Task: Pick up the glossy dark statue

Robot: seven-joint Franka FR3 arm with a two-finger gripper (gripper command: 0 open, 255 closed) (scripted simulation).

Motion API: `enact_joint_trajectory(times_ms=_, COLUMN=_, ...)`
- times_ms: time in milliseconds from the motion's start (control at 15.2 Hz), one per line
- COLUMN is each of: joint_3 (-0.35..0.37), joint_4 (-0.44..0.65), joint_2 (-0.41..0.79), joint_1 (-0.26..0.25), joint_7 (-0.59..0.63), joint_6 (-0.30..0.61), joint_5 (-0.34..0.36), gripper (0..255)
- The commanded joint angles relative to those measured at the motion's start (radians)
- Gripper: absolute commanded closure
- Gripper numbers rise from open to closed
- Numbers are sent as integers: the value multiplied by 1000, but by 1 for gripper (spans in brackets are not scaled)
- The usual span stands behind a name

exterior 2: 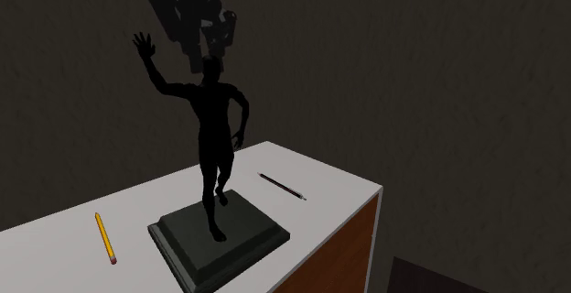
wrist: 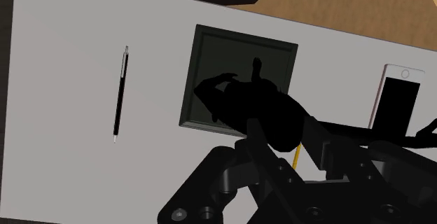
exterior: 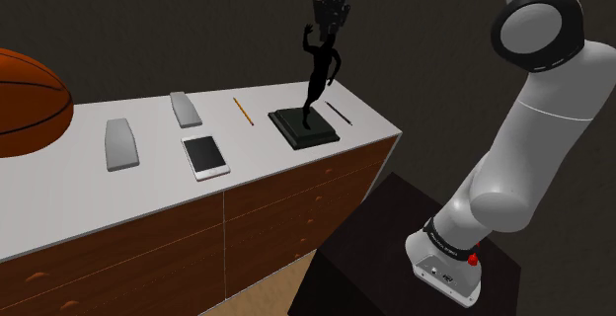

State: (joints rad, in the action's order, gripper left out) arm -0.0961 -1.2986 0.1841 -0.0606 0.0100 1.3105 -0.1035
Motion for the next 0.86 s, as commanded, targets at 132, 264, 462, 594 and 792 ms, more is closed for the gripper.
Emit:
enact_joint_trajectory(times_ms=132, joint_3=-1, joint_4=92, joint_2=26, joint_1=5, joint_7=2, joint_6=-65, joint_5=-4, gripper=255)
enact_joint_trajectory(times_ms=264, joint_3=-2, joint_4=147, joint_2=44, joint_1=7, joint_7=4, joint_6=-102, joint_5=-7, gripper=255)
enact_joint_trajectory(times_ms=462, joint_3=-2, joint_4=240, joint_2=79, joint_1=12, joint_7=7, joint_6=-161, joint_5=-13, gripper=255)
enact_joint_trajectory(times_ms=594, joint_3=-3, joint_4=313, joint_2=107, joint_1=16, joint_7=10, joint_6=-205, joint_5=-17, gripper=255)
enact_joint_trajectory(times_ms=792, joint_3=-2, joint_4=359, joint_2=126, joint_1=19, joint_7=12, joint_6=-232, joint_5=-21, gripper=255)
